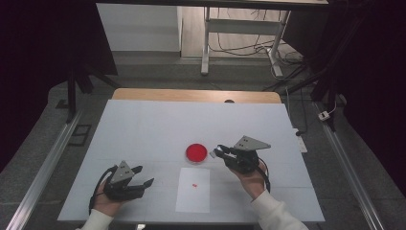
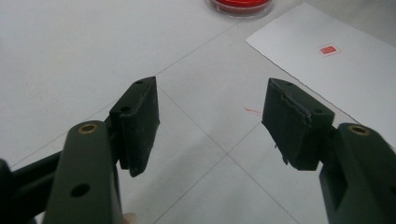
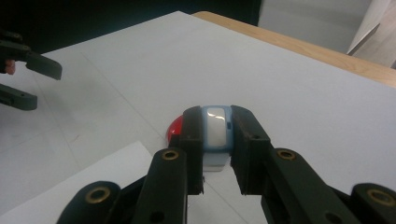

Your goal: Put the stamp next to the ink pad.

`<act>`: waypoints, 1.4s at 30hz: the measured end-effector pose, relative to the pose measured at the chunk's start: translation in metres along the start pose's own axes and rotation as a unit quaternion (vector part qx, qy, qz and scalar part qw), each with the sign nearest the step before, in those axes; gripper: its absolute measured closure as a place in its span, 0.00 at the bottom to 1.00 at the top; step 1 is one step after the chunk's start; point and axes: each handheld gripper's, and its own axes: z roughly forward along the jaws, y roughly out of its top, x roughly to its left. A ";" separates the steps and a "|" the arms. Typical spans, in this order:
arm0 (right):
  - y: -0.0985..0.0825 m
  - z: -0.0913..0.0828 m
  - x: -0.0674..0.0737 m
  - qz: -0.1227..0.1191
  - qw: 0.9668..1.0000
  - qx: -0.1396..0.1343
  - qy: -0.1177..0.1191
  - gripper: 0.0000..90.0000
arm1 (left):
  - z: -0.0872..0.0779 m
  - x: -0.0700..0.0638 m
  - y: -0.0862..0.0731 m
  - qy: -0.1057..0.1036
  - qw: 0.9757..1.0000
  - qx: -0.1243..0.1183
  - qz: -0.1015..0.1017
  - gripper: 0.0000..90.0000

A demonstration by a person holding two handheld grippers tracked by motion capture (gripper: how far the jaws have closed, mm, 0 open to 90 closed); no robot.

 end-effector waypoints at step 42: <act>0.011 0.048 -0.045 0.023 0.998 0.055 -0.026 0.83 | 0.003 0.003 -0.001 0.003 1.000 0.009 -0.002 0.39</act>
